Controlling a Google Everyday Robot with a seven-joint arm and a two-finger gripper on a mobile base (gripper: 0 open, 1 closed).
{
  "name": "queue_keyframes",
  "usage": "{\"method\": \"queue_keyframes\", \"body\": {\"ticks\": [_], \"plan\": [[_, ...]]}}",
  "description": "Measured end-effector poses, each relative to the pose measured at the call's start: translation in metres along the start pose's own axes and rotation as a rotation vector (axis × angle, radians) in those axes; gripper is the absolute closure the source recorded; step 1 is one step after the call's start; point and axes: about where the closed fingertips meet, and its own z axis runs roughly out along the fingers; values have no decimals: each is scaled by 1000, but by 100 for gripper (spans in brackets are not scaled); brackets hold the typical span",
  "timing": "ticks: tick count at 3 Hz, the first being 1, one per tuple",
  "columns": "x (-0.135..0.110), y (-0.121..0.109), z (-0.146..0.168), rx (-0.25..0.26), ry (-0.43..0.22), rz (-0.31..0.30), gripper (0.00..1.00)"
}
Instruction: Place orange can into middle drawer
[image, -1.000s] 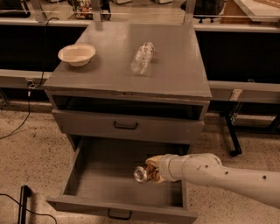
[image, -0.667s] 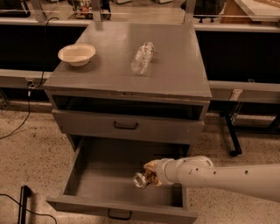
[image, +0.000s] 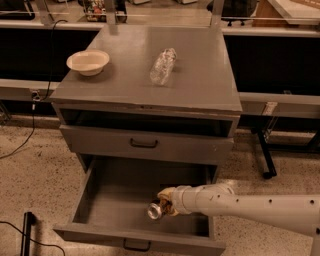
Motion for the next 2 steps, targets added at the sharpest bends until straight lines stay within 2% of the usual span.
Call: {"method": "queue_keyframes", "body": {"ticks": [1, 2], "plan": [[-13, -18, 8, 41, -43, -44, 82], [-15, -36, 8, 82, -44, -88, 59]]}}
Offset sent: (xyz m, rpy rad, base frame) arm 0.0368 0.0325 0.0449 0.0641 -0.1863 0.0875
